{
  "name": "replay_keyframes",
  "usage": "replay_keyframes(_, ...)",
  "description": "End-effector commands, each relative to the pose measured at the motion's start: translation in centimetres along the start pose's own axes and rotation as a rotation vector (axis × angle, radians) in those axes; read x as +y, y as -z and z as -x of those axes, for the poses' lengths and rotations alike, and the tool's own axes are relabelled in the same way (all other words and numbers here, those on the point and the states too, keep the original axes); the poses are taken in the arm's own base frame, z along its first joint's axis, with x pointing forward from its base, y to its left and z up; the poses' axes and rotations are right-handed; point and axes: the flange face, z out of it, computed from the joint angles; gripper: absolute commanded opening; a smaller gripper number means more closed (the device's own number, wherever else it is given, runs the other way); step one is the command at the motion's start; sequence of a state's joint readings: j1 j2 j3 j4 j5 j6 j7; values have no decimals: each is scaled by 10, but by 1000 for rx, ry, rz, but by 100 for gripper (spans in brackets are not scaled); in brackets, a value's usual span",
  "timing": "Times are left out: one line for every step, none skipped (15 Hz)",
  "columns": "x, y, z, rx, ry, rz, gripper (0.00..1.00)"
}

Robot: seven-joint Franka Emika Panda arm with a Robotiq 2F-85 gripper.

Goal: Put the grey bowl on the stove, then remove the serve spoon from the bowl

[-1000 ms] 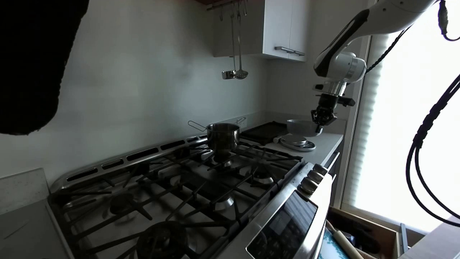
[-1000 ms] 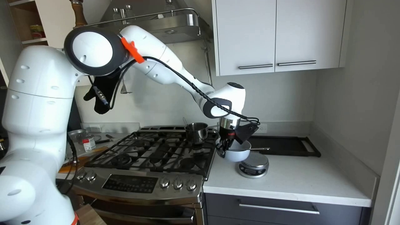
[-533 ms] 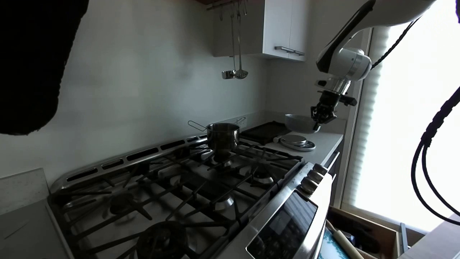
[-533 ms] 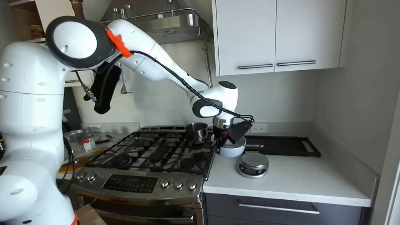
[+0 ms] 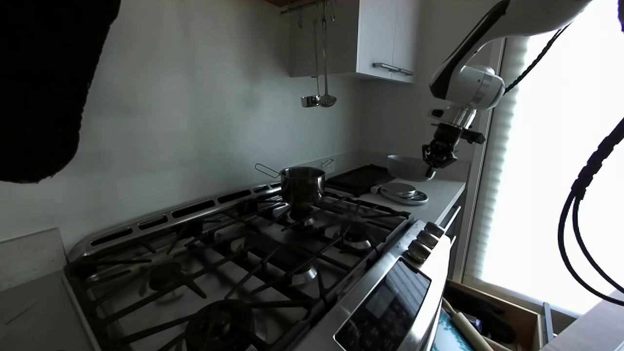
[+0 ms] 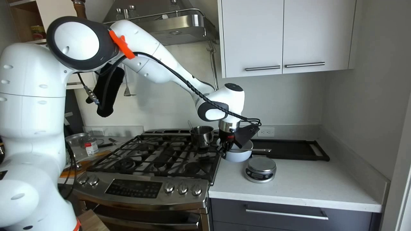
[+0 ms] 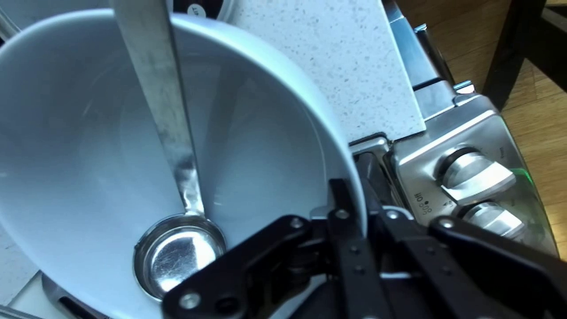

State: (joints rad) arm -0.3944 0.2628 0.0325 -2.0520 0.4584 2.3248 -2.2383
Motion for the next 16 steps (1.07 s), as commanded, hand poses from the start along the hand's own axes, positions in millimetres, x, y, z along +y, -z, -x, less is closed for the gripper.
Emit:
replay_keyframes(0, -7, -1, -6, 18, -64, 2)
replay_keyframes(-1, -11, -10, -8, 43, -89, 2)
replay_keyframes(-2, -14, -18, -11, 66, -111, 2)
replay_keyframes(-6, -17, -32, -10, 103, -133, 2)
replay_keyframes(-8, -17, -46, -10, 138, -146, 2)
replay_keyframes(-8, -18, -62, -10, 179, -150, 2)
replay_keyframes(-8, -17, -78, -23, 215, -151, 2)
replay_keyframes(-8, -16, -97, -32, 256, -155, 2)
replay_keyframes(-9, -15, -116, -42, 296, -160, 2)
replay_keyframes(-11, -15, -138, -47, 342, -171, 2)
replay_keyframes(-15, -14, -160, -50, 378, -181, 2)
replay_keyframes(-21, -18, -182, -49, 421, -190, 2)
replay_keyframes(-27, -20, -205, -37, 458, -202, 2)
replay_keyframes(-33, -22, -227, -23, 491, -207, 2)
replay_keyframes(-42, -27, -250, -5, 530, -222, 2)
replay_keyframes(-48, -32, -269, 9, 562, -233, 2)
